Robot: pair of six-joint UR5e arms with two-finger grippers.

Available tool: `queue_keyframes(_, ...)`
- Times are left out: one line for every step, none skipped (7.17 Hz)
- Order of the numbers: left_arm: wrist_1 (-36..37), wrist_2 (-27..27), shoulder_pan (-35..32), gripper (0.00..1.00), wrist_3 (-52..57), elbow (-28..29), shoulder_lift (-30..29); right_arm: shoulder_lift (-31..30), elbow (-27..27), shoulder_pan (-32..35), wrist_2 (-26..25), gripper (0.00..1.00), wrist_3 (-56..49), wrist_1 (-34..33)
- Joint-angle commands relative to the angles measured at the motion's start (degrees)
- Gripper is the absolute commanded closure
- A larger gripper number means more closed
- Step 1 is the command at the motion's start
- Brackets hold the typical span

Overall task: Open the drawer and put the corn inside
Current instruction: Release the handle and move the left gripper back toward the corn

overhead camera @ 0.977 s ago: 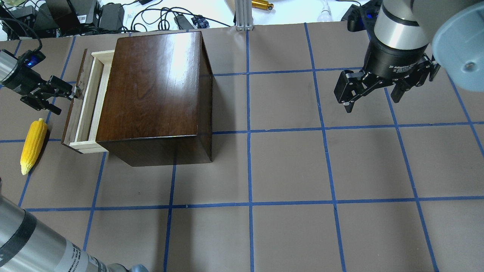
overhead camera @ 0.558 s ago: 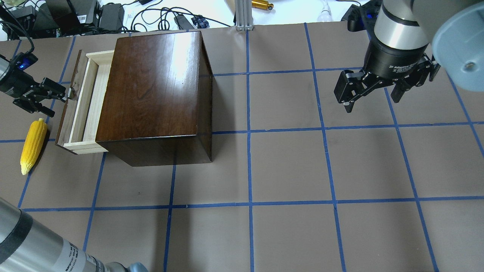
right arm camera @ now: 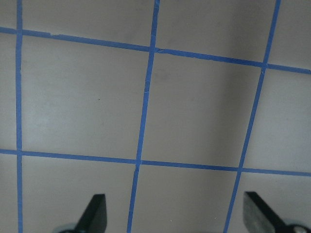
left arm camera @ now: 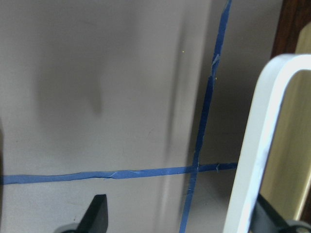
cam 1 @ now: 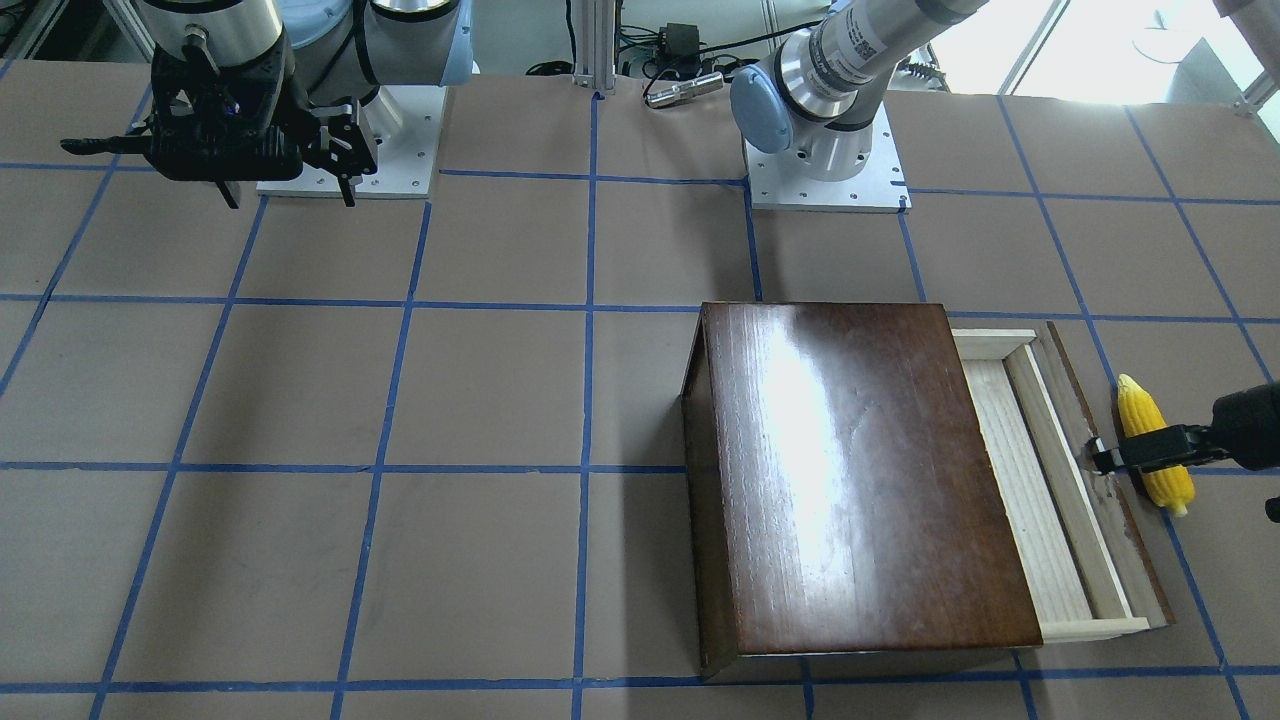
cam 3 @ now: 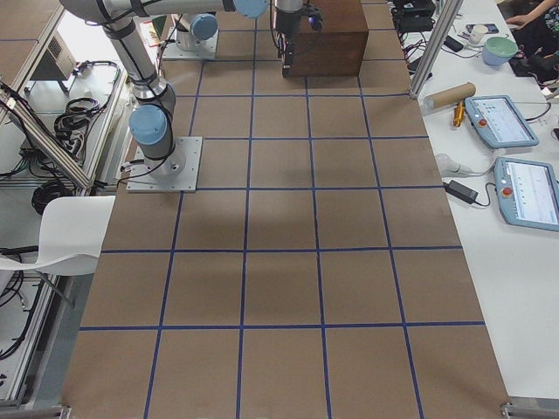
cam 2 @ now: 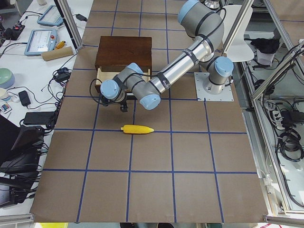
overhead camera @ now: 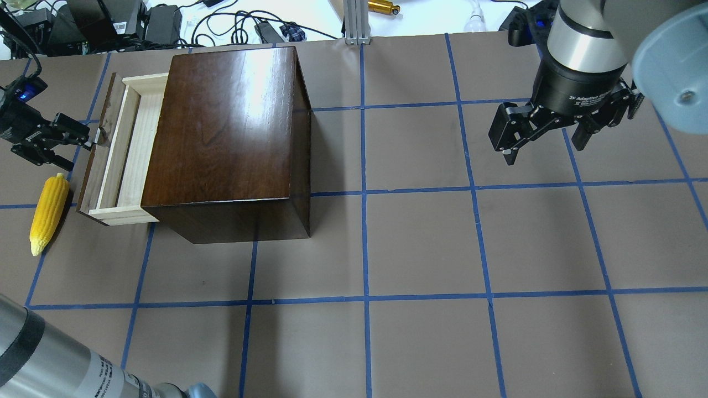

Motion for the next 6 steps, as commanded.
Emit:
queue_keyframes(-0.09,0.17,0.01,0.0,-0.09,0.46,0.7,0.0,0.0,0.0,0.0,0.0,0.01,-0.08)
queue_keyframes(-0.17,2.52,-0.16,0.0,-0.18,0.9,2.19,0.09,0.0,0.0,0.0,0.0,0.01,-0.08)
queue_keyframes(-0.44,4.29,-0.08,0.0,-0.09,1.17,4.73,0.0,0.0,0.0,0.0,0.0,-0.08,-0.08)
queue_keyframes(-0.44,7.96,0.01,0.0,0.52,0.99,6.93,0.0,0.0,0.0,0.0,0.0,0.01,-0.08)
queue_keyframes(-0.18,10.95,0.01,0.0,0.79,1.08,7.91,0.0,0.0,0.0,0.0,0.0,0.01,0.0)
queue_keyframes(0.61,11.33,0.53,0.0,1.22,0.99,8.18,0.0,0.0,0.0,0.0,0.0,-0.08,-0.08)
